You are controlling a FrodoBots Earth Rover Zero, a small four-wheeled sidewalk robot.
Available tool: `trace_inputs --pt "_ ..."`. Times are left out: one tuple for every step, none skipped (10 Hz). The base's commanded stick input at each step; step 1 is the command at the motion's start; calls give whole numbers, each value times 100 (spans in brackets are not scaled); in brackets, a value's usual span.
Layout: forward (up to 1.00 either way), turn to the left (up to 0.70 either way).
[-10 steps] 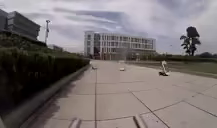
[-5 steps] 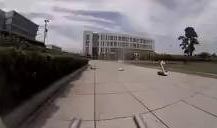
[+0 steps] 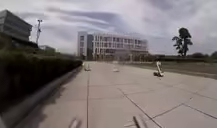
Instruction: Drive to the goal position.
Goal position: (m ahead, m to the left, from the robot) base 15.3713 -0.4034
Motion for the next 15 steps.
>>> trace_inputs --pt "70 0" --pt "70 0" --pt "70 0" --pt "70 0" --pt "70 0" --pt "70 11" --pt "70 27" --pt "70 19" --pt "70 3" --pt "70 0" --pt "70 0" --pt "70 0" --pt "70 0" --pt "76 0" --pt "85 0"
